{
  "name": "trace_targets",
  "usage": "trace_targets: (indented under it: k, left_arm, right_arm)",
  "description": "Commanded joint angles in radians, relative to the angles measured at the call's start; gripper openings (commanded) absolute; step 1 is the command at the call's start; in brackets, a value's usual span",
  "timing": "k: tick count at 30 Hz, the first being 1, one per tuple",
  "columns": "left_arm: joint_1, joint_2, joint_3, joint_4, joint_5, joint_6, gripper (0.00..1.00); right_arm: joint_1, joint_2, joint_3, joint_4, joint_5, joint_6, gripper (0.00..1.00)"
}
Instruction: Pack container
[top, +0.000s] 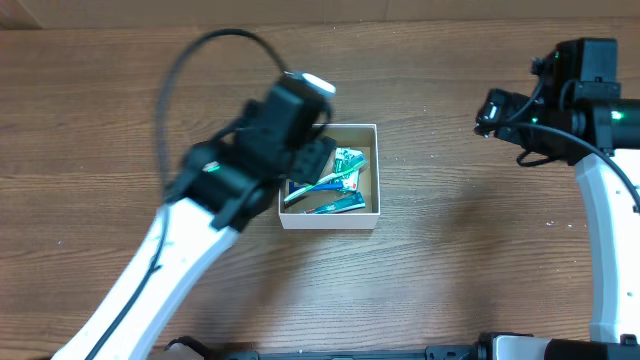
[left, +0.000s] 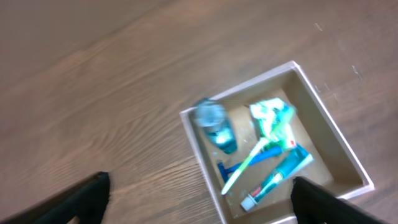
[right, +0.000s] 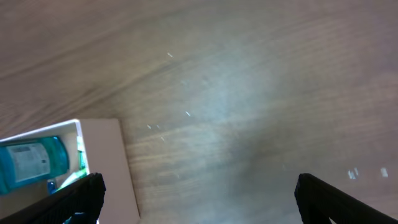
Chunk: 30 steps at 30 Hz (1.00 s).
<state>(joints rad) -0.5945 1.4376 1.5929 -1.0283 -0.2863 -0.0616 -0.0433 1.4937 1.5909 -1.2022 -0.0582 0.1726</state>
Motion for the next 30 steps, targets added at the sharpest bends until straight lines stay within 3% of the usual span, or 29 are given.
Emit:
trace_targets:
  k: [1, 7, 12, 18, 23, 30]
  left_arm:
    - [0.16, -0.03, 0.01, -0.024, -0.039, -0.145, 1.0]
    - [0.468, 0.014, -0.004, -0.043, 0.015, -0.398, 1.0]
    - [0.536, 0.047, -0.004, -0.032, 0.043, -0.37, 1.0]
    - [0.534, 0.0, -0.005, -0.099, 0.056, -0.32, 1.0]
    - [0.489, -0.204, -0.126, -0.084, 0.054, -0.271, 1.0]
    - [0.444, -0.753, -0.572, 0.019, 0.105, -0.197, 1.0]
  right_arm:
    - [0.099, -0.004, -0.001, 0.098, 0.036, -0.076, 1.0]
    - [0.196, 0.043, -0.001, 0.23, 0.083, -0.076, 1.0]
    - [0.195, 0.049, 0.0, 0.343, 0.083, -0.076, 1.0]
    - [0.195, 0.026, -0.003, 0.284, 0.088, -0.042, 1.0]
    - [0.195, -0.092, -0.131, 0.333, 0.125, 0.041, 1.0]
    - [0.195, -0.525, -0.629, 0.489, 0.173, 0.101, 1.0]
